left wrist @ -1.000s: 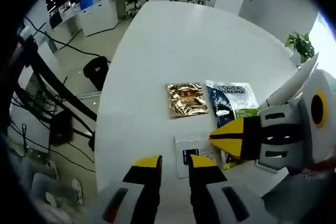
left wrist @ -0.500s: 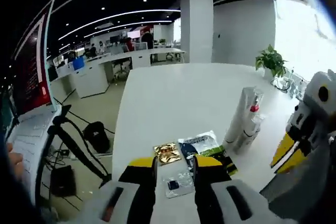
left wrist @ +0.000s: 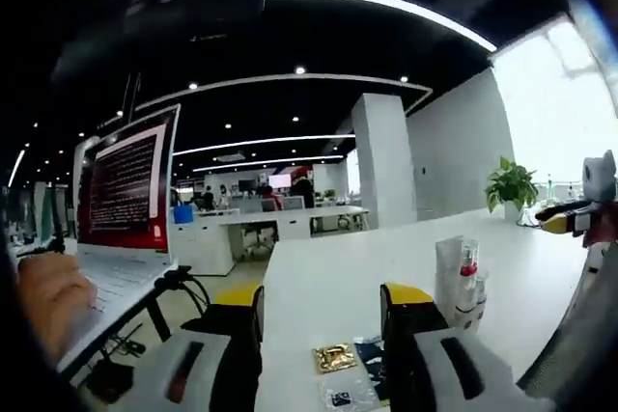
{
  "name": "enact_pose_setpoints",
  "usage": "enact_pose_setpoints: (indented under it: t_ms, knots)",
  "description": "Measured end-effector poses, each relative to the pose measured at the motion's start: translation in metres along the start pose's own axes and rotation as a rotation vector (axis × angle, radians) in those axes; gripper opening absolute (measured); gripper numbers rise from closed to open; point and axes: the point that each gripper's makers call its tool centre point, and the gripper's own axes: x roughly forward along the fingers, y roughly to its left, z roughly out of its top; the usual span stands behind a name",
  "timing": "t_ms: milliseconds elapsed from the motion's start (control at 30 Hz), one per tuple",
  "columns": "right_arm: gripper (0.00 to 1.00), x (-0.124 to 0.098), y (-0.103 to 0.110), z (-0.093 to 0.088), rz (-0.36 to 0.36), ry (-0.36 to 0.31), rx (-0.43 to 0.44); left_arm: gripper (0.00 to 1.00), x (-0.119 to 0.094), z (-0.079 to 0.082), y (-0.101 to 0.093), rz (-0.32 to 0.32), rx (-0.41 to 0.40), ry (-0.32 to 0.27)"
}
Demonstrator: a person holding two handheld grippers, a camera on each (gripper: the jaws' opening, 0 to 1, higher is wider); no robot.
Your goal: Arrange the skincare products in the storage area until every visible bottle or jar stands upright without overlapping.
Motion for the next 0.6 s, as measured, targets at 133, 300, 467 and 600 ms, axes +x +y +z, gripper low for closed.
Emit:
enact_pose_setpoints:
  t_ms: [133, 300, 467, 600]
  knots:
    - [0.47, -0.002, 0.004, -0.011, -0.062, -0.042, 0.158, 0.5, -0.01, -0.014, 0.002, 0.042, -0.063, 0.006]
    - [0.43, -0.009, -0.018, -0.001, -0.147, -0.121, 0.17, 0.48, -0.015, -0.022, 0.013, 0.105, -0.064, -0.013]
    - [0.41, -0.008, -0.016, -0.016, -0.143, -0.037, 0.171, 0.47, -0.014, -0.035, 0.011, 0.097, -0.037, 0.063]
    - [0.4, -0.011, -0.024, -0.015, -0.177, -0.06, 0.186, 0.44, -0.017, -0.032, 0.013, 0.113, -0.047, 0.046]
